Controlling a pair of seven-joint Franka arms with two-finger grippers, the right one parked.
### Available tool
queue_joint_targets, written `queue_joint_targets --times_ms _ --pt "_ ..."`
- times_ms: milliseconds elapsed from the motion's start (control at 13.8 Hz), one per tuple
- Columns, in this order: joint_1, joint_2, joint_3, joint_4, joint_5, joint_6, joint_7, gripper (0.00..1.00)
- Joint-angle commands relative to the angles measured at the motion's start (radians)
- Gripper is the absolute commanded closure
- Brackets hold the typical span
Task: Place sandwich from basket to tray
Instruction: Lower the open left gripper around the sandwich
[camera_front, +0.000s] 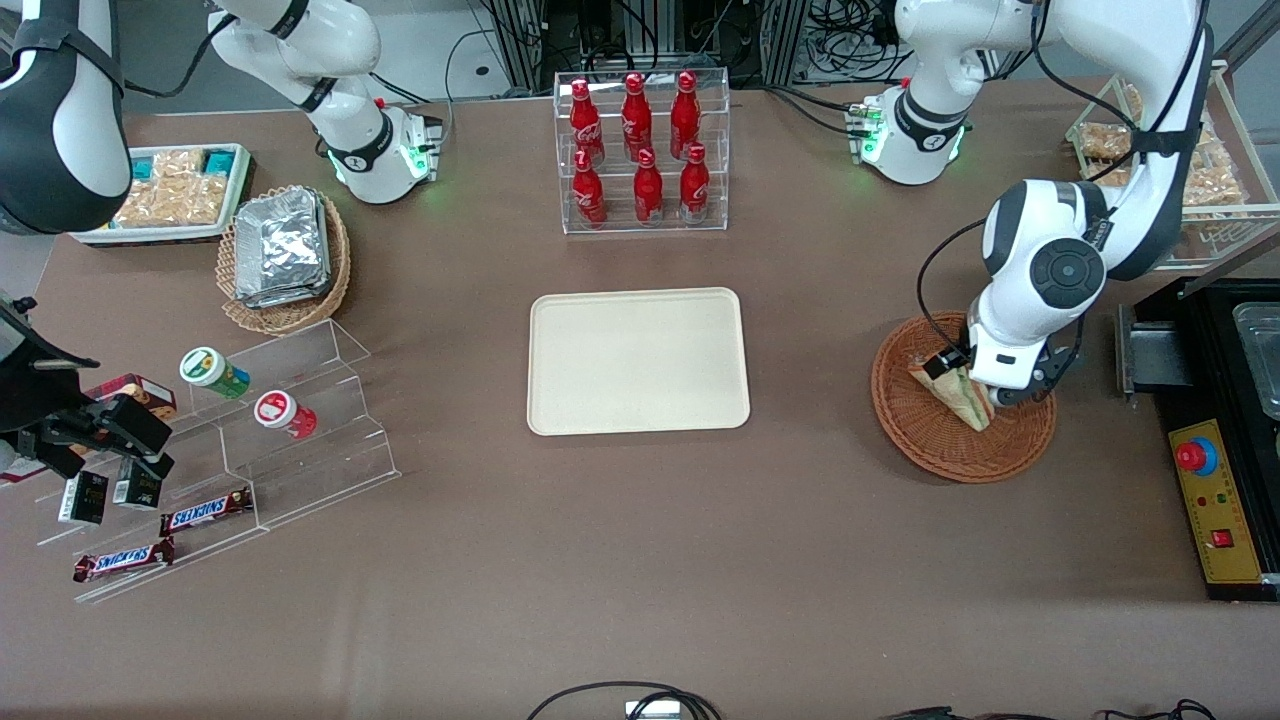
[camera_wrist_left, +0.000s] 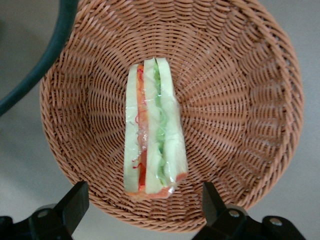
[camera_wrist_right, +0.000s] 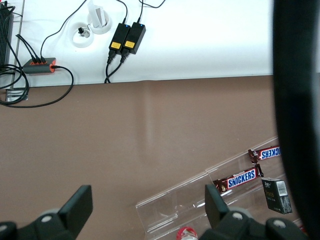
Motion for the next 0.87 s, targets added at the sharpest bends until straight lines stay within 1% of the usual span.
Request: queue_joint_targets --times_ms 0,290,507,652,797 --pt "0.005 -0.026 0.008 -0.058 0.023 0.07 -0.038 0.0" --pt "0.035 -0.012 0.014 -0.113 0.023 0.193 -0.078 0.0" --pt "0.061 0.017 0.014 -0.115 0.023 0.233 -0.087 0.0" --pt "0.061 0.043 0.014 -0.113 0.023 0.269 -0.144 0.0" --pt "0.06 0.07 0.014 -0.112 0.023 0.305 -0.19 0.04"
